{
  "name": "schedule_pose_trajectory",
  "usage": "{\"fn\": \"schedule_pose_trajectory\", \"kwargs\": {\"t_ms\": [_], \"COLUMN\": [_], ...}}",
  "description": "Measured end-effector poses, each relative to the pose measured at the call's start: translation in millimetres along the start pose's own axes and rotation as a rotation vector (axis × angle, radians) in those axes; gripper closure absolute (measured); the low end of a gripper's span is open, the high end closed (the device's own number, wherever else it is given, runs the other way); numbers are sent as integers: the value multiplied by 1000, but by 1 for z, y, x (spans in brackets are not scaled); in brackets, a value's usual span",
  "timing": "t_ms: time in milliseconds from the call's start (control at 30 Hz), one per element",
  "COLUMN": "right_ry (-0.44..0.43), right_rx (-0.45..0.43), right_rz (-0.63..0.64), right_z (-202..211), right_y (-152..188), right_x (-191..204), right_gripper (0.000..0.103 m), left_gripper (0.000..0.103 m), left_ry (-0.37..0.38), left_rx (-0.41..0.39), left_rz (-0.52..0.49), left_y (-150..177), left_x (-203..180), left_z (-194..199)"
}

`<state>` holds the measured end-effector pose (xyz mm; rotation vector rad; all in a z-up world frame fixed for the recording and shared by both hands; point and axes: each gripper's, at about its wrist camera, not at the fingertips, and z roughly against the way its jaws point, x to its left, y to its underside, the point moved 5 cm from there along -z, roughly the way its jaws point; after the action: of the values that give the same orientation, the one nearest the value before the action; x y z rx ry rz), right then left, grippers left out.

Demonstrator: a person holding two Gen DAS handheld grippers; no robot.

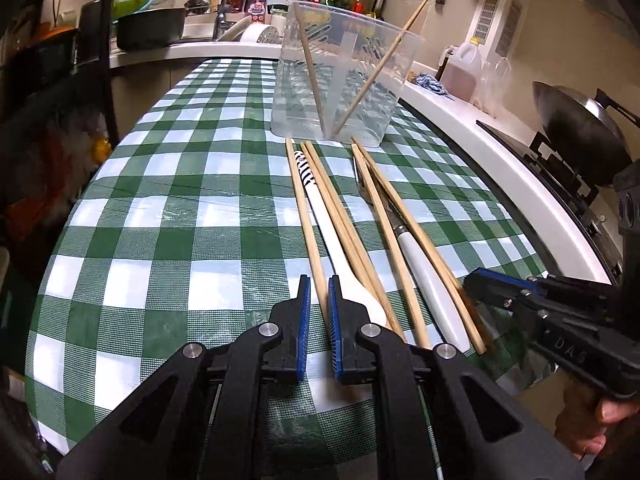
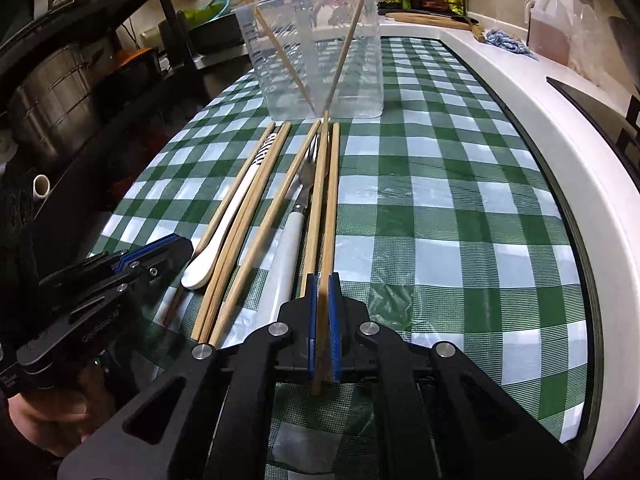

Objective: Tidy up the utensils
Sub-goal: 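Lower both tools and grasp another wooden chopstick each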

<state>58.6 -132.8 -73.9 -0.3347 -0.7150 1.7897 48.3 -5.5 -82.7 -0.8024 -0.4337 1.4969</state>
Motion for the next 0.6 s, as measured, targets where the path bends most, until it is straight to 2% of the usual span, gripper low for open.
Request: {"fn": "schedule_pose_trajectory", "kwargs": {"t_ms": [200, 333, 600], "right_ry": [12, 52, 82], "right_rx": [27, 20, 14], "right_rz": [4, 53, 29], "right_z": [-6, -7, -7], "right_y": [3, 3, 3], "right_x": [0, 5, -1], "right_gripper": [93, 94, 97], "left_gripper": [94, 94, 95], "left_ry": [-14, -42, -81], "left_rx": [32, 28, 25], "left_rz": [-32, -68, -107], "left_y": [5, 6, 4], "left_x": [-4, -8, -9], "left_z": [-7, -6, -5]}}
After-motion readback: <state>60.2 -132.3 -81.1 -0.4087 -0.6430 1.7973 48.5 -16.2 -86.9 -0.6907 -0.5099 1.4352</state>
